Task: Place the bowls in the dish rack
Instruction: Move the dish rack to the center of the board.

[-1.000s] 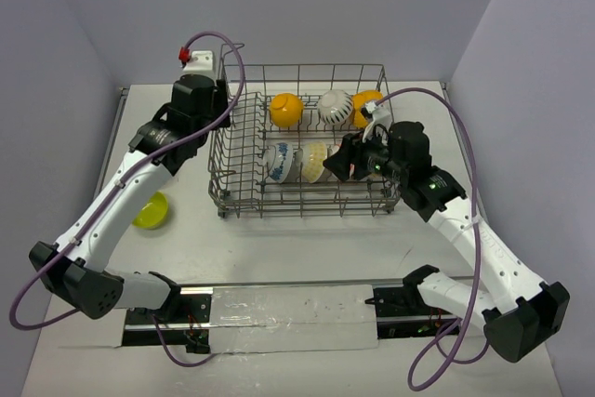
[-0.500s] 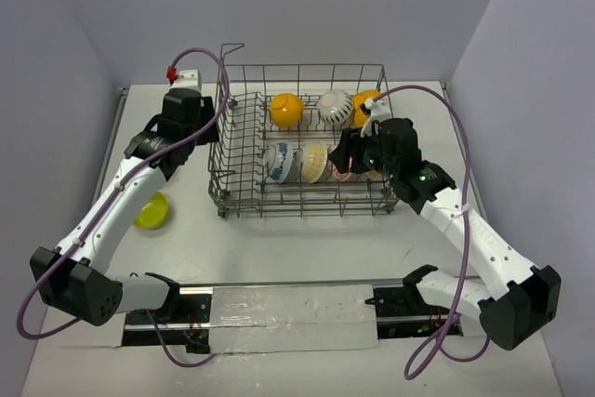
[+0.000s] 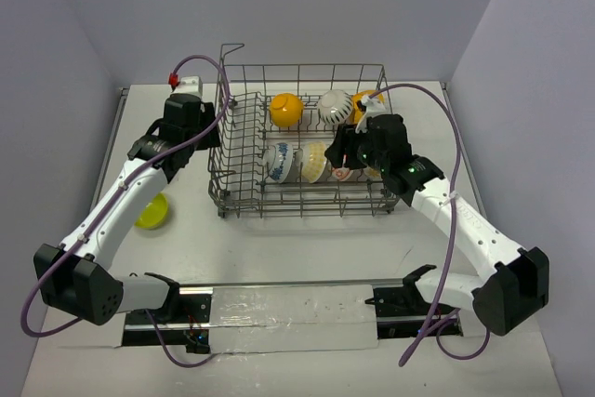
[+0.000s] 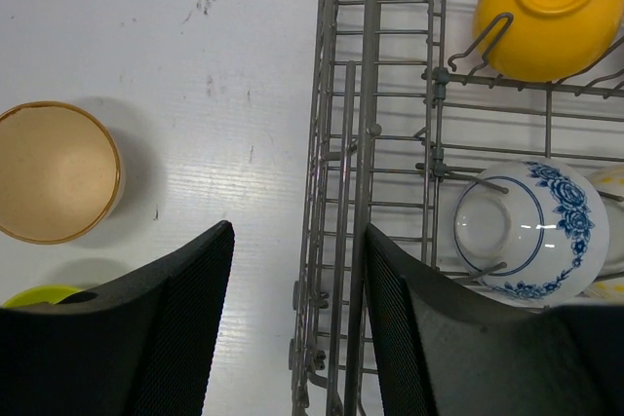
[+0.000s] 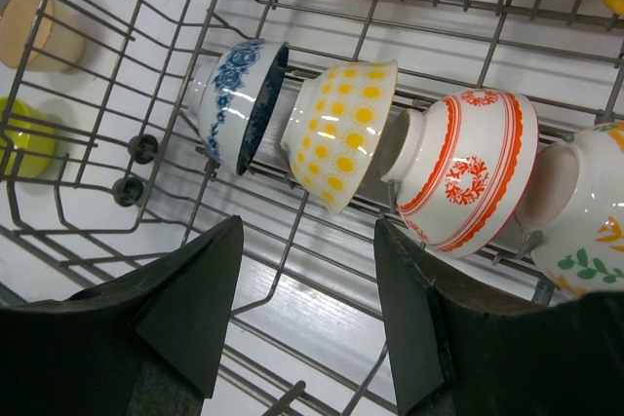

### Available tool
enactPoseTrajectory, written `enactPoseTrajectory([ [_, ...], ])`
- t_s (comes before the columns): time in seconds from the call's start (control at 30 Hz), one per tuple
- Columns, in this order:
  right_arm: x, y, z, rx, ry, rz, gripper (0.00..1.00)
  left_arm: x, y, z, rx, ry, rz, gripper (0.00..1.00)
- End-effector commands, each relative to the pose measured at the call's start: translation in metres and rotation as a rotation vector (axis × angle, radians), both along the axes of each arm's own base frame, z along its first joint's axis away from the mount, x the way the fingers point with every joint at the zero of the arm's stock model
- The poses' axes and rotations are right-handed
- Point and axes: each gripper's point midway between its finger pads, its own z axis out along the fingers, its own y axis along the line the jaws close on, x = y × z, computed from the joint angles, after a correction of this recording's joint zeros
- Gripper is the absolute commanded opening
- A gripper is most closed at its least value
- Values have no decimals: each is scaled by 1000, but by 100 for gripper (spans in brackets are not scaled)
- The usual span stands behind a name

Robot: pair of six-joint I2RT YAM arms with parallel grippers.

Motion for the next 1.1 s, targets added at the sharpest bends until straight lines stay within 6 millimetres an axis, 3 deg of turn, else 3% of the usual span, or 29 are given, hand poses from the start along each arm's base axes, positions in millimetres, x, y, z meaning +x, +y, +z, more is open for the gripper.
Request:
enactPoseTrajectory([
  [0.0,21,-2,30,55,-72,-66,64,5,-5,15,-45,-53,-18,59],
  [0.23,25,4,23,88,-68,-54,64,5,-4,10,-38,-42,-14,59],
  [0.43,24,2,21,75,-83,-42,64,6,28,12,-1,-53,122,62],
  [0.6,24,0,19,60,-92,-34,64,13,73,22,-85,-48,248,62],
  [0.63,23,1,19,63,-92,-32,64,14,93,24,-106,-51,310,62],
  [0.87,18,10,12,102,-65,6,64,-2,167,26,-168,-113,530,62],
  [0.93,18,8,9,100,-55,-1,64,-1,168,24,-205,-111,514,62],
  [1.07,15,7,10,97,-53,-2,64,7,144,23,-276,-103,392,58],
])
